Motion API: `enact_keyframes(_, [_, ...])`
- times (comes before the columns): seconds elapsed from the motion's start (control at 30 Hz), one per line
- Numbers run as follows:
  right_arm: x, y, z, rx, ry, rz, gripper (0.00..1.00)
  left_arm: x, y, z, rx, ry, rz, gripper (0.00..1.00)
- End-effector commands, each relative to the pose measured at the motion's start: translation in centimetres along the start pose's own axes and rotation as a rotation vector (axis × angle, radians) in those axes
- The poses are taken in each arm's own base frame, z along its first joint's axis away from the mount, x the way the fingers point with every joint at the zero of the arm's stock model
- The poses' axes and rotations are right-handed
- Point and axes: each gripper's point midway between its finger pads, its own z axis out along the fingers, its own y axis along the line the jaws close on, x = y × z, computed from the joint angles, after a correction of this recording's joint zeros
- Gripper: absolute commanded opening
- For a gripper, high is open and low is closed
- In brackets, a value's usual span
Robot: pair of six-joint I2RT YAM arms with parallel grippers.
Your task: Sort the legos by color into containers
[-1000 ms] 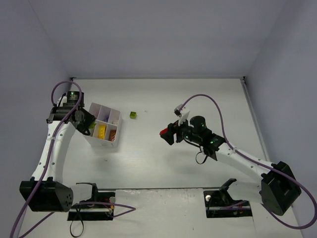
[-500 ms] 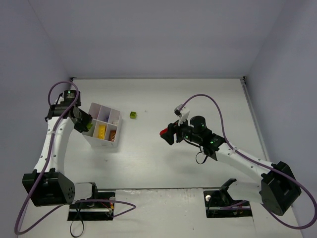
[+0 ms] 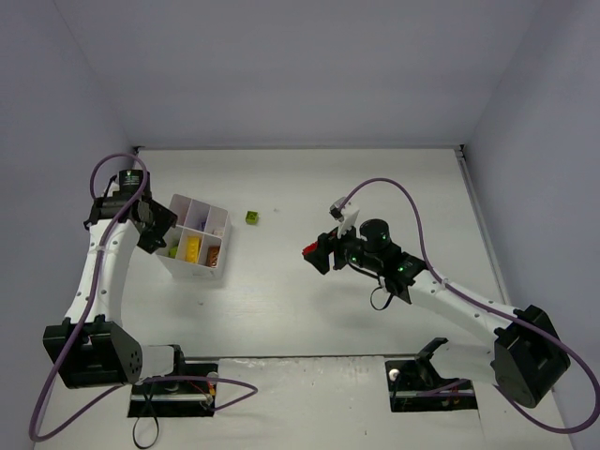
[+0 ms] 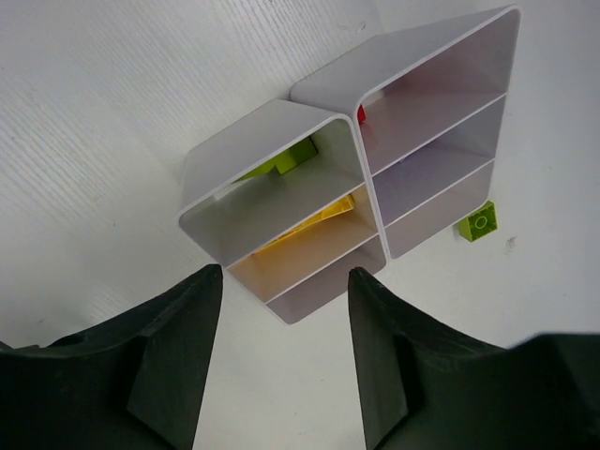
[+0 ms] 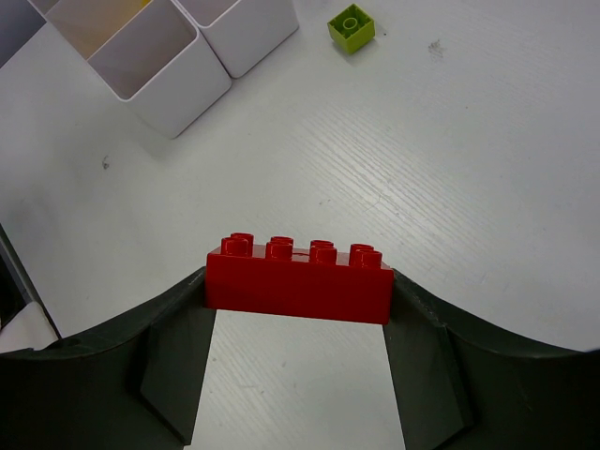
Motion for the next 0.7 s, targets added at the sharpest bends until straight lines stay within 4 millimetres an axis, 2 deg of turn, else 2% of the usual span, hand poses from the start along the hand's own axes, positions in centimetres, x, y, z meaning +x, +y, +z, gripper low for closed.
enact_keyframes(0.0, [-3.8,0.8,-0.3,-0.034,-0.108,-0.050,0.04,-0.6,-1.3,-0.3,0.063,-0.011,-0.012,0.51])
enact_keyframes(0.07, [-4.2,1.1,-0.5,-0.045,-0.119,-0.062,0.05,-0.9,-2.7,-1.1,0.146,-0.021,0.014,0.52])
enact_keyframes(0.13, [-4.7,1.4,-0.7,-0.057,-0.129,-0.075,0.05,0.2,-4.5,-2.3,0.272,0.034,0.080,0.55])
enact_keyframes(0.17, [-5.0,1.6,-0.8,-0.065,-0.137,-0.083,0.05,-0.1,-6.2,-3.4,0.369,0.016,0.097,0.56])
enact_keyframes(0.2, [-5.2,2.0,-0.8,-0.084,-0.139,-0.096,0.05,1.2,-7.5,-4.5,0.463,0.069,0.145,0.56])
enact_keyframes(0.3, [-6.3,2.9,-1.1,-0.125,-0.160,-0.129,0.06,2.8,-10.4,-7.3,0.650,0.117,0.211,0.56])
enact_keyframes(0.33, [-6.5,3.2,-1.1,-0.143,-0.167,-0.147,0.07,4.0,-11.3,-8.5,0.720,0.175,0.241,0.56])
enact_keyframes(0.37, [-7.0,3.4,-1.1,-0.150,-0.174,-0.156,0.07,4.5,-11.8,-8.9,0.749,0.199,0.254,0.56])
enact_keyframes(0.43, [-7.4,3.6,-1.2,-0.157,-0.182,-0.176,0.07,8.0,-13.2,-11.0,0.832,0.293,0.344,0.56])
enact_keyframes(0.47, [-7.5,3.6,-1.1,-0.158,-0.180,-0.178,0.07,8.9,-13.8,-11.6,0.856,0.313,0.369,0.59])
enact_keyframes(0.5, [-7.8,3.7,-1.1,-0.160,-0.184,-0.183,0.07,10.8,-14.4,-12.8,0.896,0.348,0.418,0.60])
enact_keyframes(0.67, [-8.8,3.9,-1.0,-0.167,-0.194,-0.195,0.07,15.5,-16.5,-16.0,1.036,0.443,0.499,0.64])
